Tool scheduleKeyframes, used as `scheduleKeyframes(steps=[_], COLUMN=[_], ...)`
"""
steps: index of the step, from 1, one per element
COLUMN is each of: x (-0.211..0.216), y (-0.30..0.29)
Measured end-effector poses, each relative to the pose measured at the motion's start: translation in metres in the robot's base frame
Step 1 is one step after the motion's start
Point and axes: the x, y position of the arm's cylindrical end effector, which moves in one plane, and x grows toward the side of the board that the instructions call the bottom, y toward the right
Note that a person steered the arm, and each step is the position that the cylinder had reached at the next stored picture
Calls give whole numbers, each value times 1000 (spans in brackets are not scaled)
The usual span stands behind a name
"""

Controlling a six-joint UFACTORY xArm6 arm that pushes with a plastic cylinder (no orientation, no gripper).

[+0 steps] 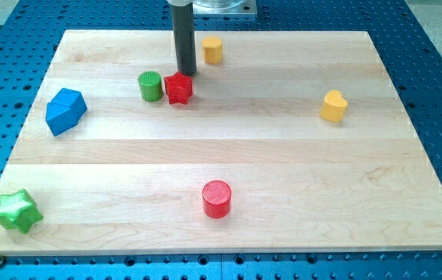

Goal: Place the red star at the center of the board

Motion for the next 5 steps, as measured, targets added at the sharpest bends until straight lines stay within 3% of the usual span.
scheduleKeyframes(steps=[2,3,4,5], x=[27,-16,1,53], y=[4,-30,-79,-29])
